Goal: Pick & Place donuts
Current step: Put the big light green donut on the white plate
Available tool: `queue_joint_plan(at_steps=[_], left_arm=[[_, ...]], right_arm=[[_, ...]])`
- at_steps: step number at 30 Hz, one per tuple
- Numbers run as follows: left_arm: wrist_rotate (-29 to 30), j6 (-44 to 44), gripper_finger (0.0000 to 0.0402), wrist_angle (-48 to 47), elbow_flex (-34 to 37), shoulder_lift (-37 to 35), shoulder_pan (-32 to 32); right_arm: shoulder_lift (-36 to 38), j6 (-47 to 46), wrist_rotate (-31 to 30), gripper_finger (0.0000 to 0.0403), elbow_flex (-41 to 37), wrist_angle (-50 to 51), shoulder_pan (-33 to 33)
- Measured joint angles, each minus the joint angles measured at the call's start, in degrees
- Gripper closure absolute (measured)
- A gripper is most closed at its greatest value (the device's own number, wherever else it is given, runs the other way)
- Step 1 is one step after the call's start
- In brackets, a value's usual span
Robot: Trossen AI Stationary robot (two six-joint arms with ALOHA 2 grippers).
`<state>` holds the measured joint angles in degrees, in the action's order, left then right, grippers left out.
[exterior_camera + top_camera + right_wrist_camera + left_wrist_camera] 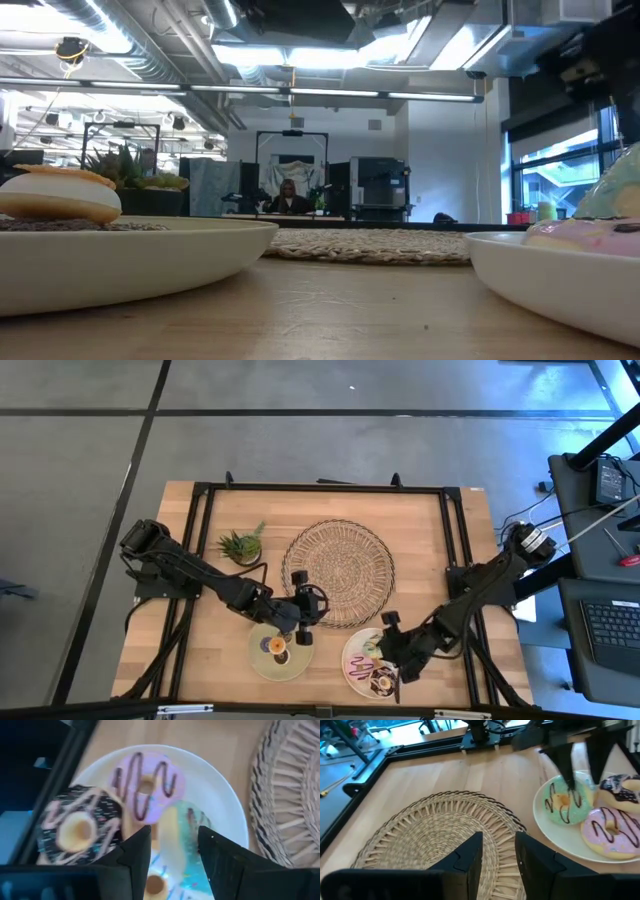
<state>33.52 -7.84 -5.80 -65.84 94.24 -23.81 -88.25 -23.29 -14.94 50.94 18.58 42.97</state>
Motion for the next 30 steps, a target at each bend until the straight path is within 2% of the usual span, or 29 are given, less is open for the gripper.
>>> queue_joint_plan(at_steps=[7,10,15,24,30], left_arm=[[-0.6,-0.4,0.0288,0.0,0.0,0.0,0.0],[-0.6,-0.4,0.0291,-0.1,0.0,0.0,0.0],[-0.3,0.0,0.0292,-0.1,0.0,0.0,0.0],[-0.2,0.1,0.0289,-0.5,0.0,0.0,0.0],[-0.2,0.5,0.0292,-0.5,0.0,0.0,0.0]], right_arm=[[-0.1,-0.6,0.2,0.0238,0.0,0.3,-1.0],[-0.6,-2.0,2.8,0.0247,0.0,1.6,-1.9],[-1.5,-2.0,6.1,0.0286,0.0,2.2,-2.9],[-1.5,-1.7,6.0,0.0387,0.0,2.3,-3.0],[0.3,-3.7,0.6,0.0390,0.5,3.7,-3.0]])
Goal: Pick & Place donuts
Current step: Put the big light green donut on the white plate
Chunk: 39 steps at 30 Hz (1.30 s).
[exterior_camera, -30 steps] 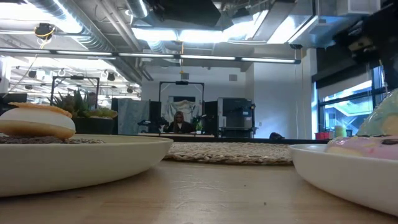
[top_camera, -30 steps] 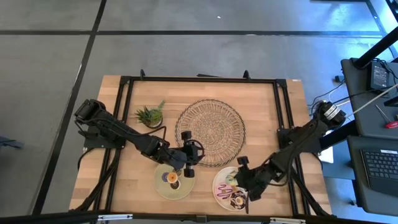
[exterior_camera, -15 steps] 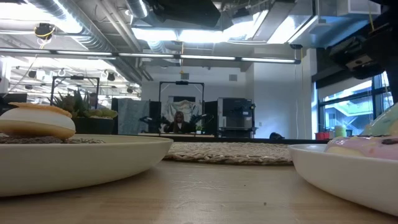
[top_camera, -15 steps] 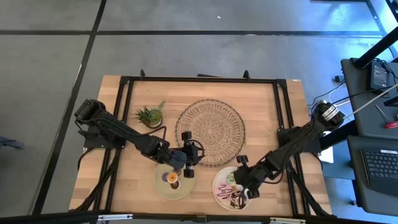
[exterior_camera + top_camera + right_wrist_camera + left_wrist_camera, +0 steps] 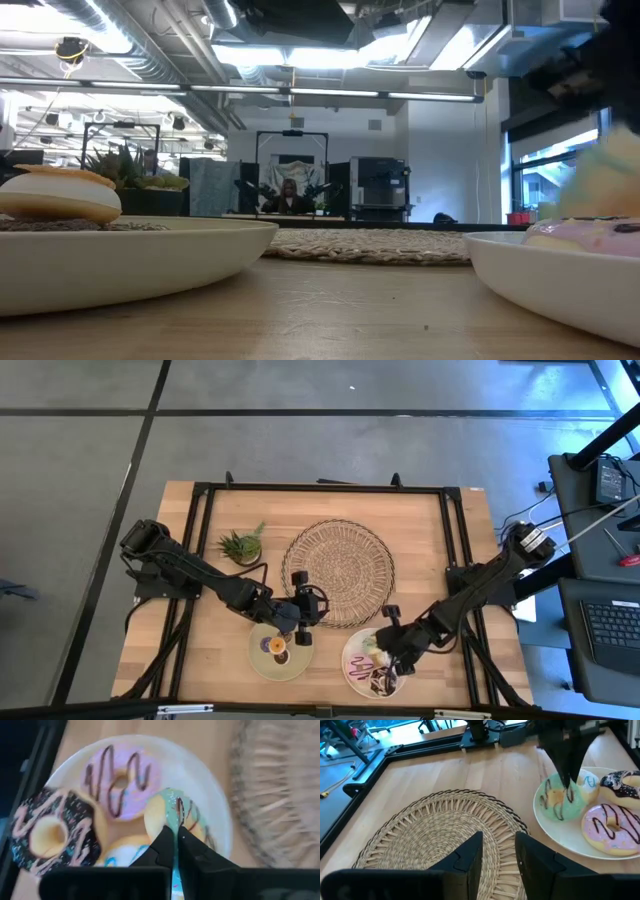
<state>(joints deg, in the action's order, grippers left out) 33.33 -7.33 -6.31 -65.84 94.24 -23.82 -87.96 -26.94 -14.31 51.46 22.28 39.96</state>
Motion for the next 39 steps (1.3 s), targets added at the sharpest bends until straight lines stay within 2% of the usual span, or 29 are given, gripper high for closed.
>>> queue_joint_plan(at_steps=[5,9,15,29,33,39], left_arm=[[0.0,0.0,0.0288,-0.4,0.0,0.0,0.0],[0.0,0.0,0.0289,-0.8,0.0,0.0,0.0],[0.1,0.0,0.0292,-1.3,0.0,0.0,0.0],[-0.3,-0.4,0.0292,-1.5,0.0,0.0,0.0],[-0.9,-0.5,0.0291,-1.5,0.0,0.0,0.0],[-1.0,-0.5,0.0288,-1.5,0.0,0.0,0.0]], right_arm=[[1.0,-1.2,-4.8,0.0394,2.4,0.2,0.7],[0.2,-3.4,-5.9,0.0394,2.3,0.4,1.7],[-1.1,-5.8,-12.0,0.0394,1.6,-0.6,3.3],[-6.8,-7.5,-13.1,0.0383,1.6,-2.0,3.5],[-7.4,-7.7,-11.2,0.0384,1.5,-2.3,3.5],[-6.9,-8.6,-7.9,0.0354,1.5,-2.3,3.5]])
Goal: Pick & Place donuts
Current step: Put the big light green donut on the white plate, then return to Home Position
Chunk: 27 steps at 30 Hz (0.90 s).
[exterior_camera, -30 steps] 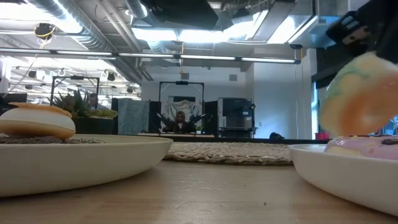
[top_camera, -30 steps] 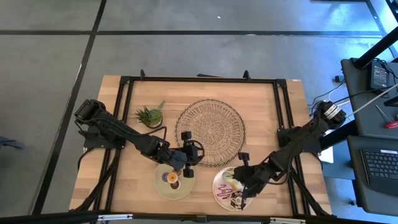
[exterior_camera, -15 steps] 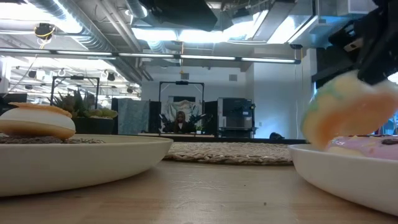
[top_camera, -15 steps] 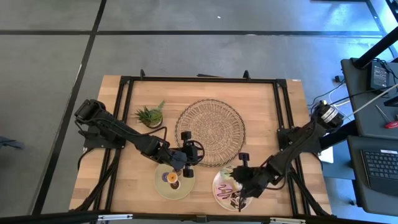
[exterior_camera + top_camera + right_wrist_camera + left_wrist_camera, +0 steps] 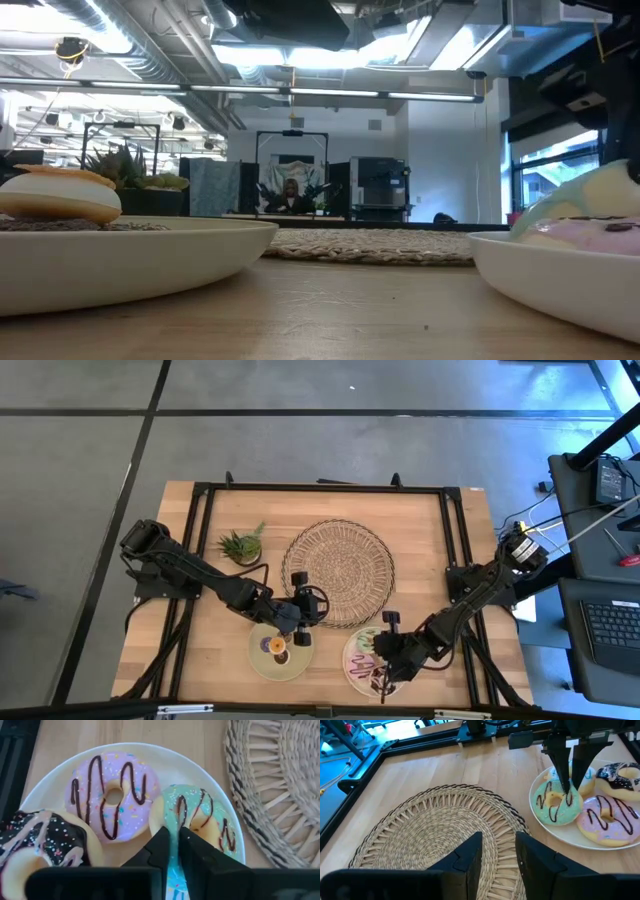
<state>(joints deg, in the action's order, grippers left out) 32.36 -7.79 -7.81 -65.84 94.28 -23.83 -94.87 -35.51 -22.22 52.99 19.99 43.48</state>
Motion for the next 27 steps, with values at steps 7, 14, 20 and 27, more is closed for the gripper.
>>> queue_joint_plan(at_steps=[7,14,20,27], left_arm=[[0.0,0.0,0.0292,0.0,0.0,0.0,0.0],[0.0,0.0,0.0288,-0.1,0.0,0.0,0.0],[4.4,0.1,0.0292,-0.3,0.0,0.0,0.0],[1.4,-2.0,0.0289,-2.9,0.0,0.0,-0.1]], right_arm=[[0.0,-0.3,2.1,0.0311,0.0,0.0,0.0],[0.4,0.2,2.6,0.0244,0.6,0.8,-0.2],[4.3,5.0,3.1,0.0218,3.2,5.1,-0.2],[11.3,7.8,7.1,0.0219,4.2,8.3,-0.8]])
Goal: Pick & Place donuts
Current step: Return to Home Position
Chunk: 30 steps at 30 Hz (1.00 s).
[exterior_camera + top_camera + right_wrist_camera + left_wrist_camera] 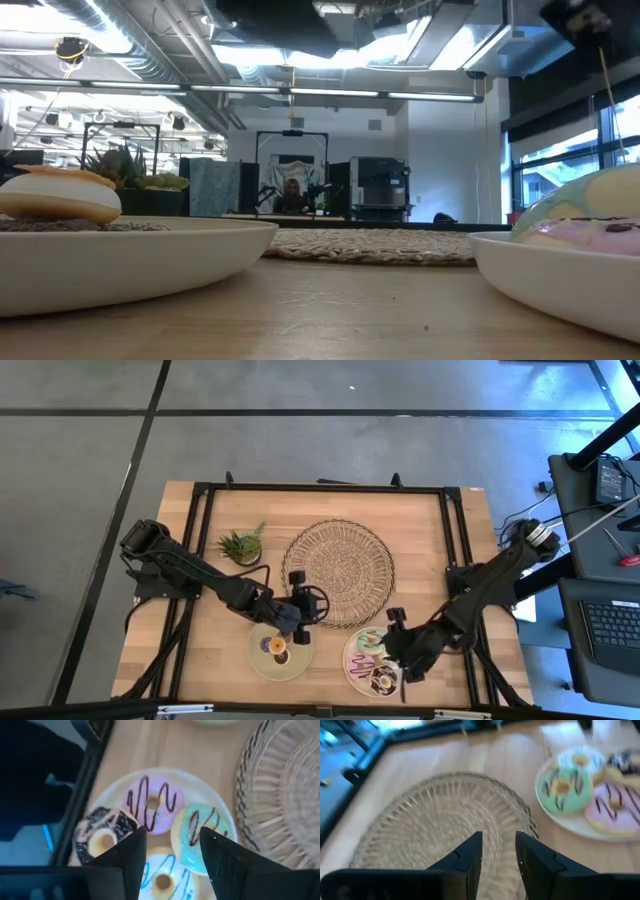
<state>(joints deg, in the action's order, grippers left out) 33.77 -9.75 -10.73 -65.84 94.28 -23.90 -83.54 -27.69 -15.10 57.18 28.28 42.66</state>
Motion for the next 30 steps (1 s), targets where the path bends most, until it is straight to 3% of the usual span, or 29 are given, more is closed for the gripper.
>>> queue_joint_plan(at_steps=[4,7,9,14,20,24,30], left_arm=[[-5.0,-0.8,0.0288,-3.8,0.3,-1.0,0.2],[-13.7,0.2,0.0290,2.4,4.1,-3.5,1.1],[-16.6,1.8,0.0292,9.2,8.7,-5.5,1.5],[-14.3,-2.5,0.0291,15.2,20.7,-17.9,2.7],[-14.0,-3.3,0.0289,32.3,38.1,-33.5,2.7],[-15.6,-4.4,0.0291,43.2,48.6,-40.3,2.4],[-15.5,-5.6,0.0290,48.3,57.9,-49.0,3.5]], right_arm=[[6.9,2.5,0.3,0.0221,-2.7,-0.5,-2.7],[13.0,3.8,1.3,0.0221,-7.5,-4.2,-4.0],[16.9,5.2,1.4,0.0221,-11.9,-9.2,-4.9],[28.1,4.4,4.0,0.0222,-23.6,-18.8,-6.7],[42.8,8.1,2.9,0.0222,-36.8,-30.7,-8.0],[49.3,10.1,2.7,0.0222,-44.7,-39.8,-8.8],[56.8,10.0,2.7,0.0222,-49.8,-40.1,-11.2]])
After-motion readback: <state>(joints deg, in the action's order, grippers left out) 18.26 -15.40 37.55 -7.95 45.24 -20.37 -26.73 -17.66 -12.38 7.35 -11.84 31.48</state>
